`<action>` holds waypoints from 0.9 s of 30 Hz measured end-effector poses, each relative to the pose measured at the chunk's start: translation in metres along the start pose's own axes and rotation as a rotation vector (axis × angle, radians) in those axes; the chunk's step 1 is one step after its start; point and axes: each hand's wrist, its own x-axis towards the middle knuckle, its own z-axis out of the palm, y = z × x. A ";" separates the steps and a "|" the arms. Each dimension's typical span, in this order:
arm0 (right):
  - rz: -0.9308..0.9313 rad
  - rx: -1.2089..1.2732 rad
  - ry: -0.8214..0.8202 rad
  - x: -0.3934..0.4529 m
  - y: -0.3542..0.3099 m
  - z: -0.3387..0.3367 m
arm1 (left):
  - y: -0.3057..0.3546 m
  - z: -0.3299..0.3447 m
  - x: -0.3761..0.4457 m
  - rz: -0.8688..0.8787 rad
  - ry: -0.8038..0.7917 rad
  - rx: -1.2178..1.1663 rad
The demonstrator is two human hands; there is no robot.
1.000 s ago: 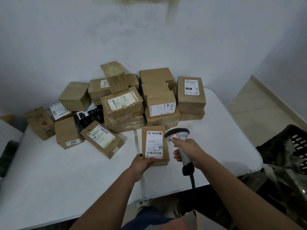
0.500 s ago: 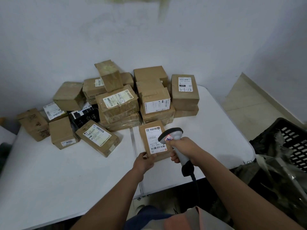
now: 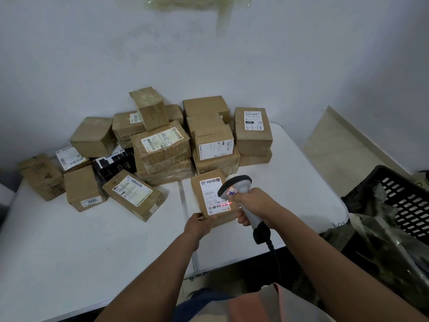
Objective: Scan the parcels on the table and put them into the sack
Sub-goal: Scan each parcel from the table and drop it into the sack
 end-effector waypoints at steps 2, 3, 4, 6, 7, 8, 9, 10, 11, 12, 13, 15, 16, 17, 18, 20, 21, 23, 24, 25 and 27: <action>0.000 -0.003 0.009 0.001 0.000 0.001 | 0.001 0.000 -0.001 -0.002 -0.002 0.004; 0.001 -0.005 0.013 0.001 0.000 0.002 | 0.001 0.000 -0.001 -0.005 -0.002 -0.001; 0.003 -0.011 0.017 0.002 0.000 0.003 | 0.002 0.000 -0.002 -0.007 -0.002 -0.001; 0.010 -0.016 0.021 0.002 -0.001 0.004 | 0.003 0.001 -0.004 -0.002 -0.002 0.006; 0.012 -0.012 0.021 0.002 -0.001 0.004 | 0.004 0.001 -0.004 0.002 -0.003 0.005; 0.012 -0.008 0.021 0.002 -0.001 0.004 | 0.004 0.001 -0.005 0.003 -0.006 0.005; 0.012 -0.003 0.022 0.001 -0.001 0.004 | 0.005 0.000 -0.004 0.006 -0.009 0.006; 0.011 0.003 0.027 0.001 0.000 0.004 | 0.005 -0.001 -0.004 0.004 -0.011 0.002; 0.009 0.016 0.034 0.001 0.001 0.004 | 0.004 -0.001 -0.003 0.003 -0.014 -0.008; 0.006 0.034 0.043 0.002 0.002 0.003 | 0.004 -0.002 -0.003 0.001 -0.016 -0.013; 0.006 0.051 0.052 0.004 0.004 0.003 | 0.004 -0.003 -0.003 -0.001 -0.023 -0.020; 0.013 0.081 0.079 0.008 0.009 0.002 | 0.004 -0.006 -0.002 -0.002 -0.040 -0.059; 0.018 0.094 0.097 0.011 0.011 0.002 | 0.005 -0.008 -0.002 -0.001 -0.052 -0.089; 0.021 0.107 0.117 0.014 0.014 0.001 | 0.006 -0.011 -0.002 0.005 -0.066 -0.116; 0.022 0.119 0.139 0.018 0.017 0.000 | 0.008 -0.014 -0.002 0.008 -0.079 -0.128; 0.024 0.151 0.182 0.026 0.025 0.000 | 0.012 -0.021 -0.002 -0.004 -0.099 -0.129; 0.024 0.169 0.202 0.029 0.029 0.000 | 0.015 -0.025 -0.002 -0.008 -0.118 -0.126; 0.026 0.200 0.243 0.036 0.036 0.000 | 0.021 -0.030 -0.004 -0.002 -0.158 -0.099; 0.029 0.215 0.265 0.038 0.040 0.000 | 0.023 -0.031 -0.003 0.016 -0.152 -0.066; 0.033 0.233 0.285 0.040 0.043 -0.001 | 0.026 -0.031 -0.002 0.052 -0.121 -0.007; 0.039 0.264 0.313 0.043 0.052 -0.002 | 0.030 -0.027 0.001 0.172 -0.028 0.187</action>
